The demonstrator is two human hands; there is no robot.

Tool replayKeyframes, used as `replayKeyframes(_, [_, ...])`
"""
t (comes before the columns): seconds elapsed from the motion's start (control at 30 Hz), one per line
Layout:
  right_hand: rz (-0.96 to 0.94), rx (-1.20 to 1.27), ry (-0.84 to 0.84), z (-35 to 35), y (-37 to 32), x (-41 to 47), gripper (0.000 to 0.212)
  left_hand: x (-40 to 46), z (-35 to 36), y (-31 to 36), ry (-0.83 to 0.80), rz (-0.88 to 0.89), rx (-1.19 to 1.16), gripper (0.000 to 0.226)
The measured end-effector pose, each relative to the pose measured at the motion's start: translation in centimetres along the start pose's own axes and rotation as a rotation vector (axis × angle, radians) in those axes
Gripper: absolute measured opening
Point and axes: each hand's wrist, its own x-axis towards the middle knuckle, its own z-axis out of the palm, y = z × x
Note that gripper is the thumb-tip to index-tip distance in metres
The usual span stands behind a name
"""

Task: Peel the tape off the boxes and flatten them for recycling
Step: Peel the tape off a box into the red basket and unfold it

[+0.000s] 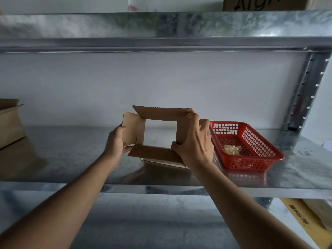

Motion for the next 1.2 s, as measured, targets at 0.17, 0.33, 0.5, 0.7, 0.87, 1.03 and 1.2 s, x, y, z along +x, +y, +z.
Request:
replayKeyframes(0.17, [0.027, 0.118, -0.014, -0.5, 0.4, -0.1, 0.096, -0.4, -0.7, 0.2, -0.127, 0.012, -0.090, 0.043])
replayKeyframes(0.33, [0.018, 0.340, -0.041, -0.8, 0.5, -0.3, 0.063, 0.0, -0.6, 0.1, -0.204, 0.106, 0.119, 0.064])
replayKeyframes(0.5, [0.035, 0.625, -0.023, -1.1, 1.0, -0.5, 0.028, 1.0, -0.5, -0.3, -0.222, 0.205, 0.439, 0.120])
replayKeyframes(0.7, [0.086, 0.818, 0.050, -1.7, 1.5, -0.5, 0.031, 2.2, -1.2, -0.1, -0.231, 0.249, 0.474, 0.117])
replayKeyframes(0.87, [0.167, 0.958, 0.030, -2.8, 1.1, -0.8, 0.033, 3.0, -2.3, -0.1, -0.360, 0.326, 0.381, 0.119])
replayKeyframes(1.03, [0.315, 1.044, -0.060, -3.2, 0.1, -1.6, 0.028, 3.0, -1.4, -0.2, -0.275, 0.311, 0.318, 0.115])
replayKeyframes(1.2, [0.340, 1.112, -0.108, -2.9, -0.9, -3.3, 0.084, 2.8, -0.2, 0.0, -0.178, 0.306, 0.198, 0.094])
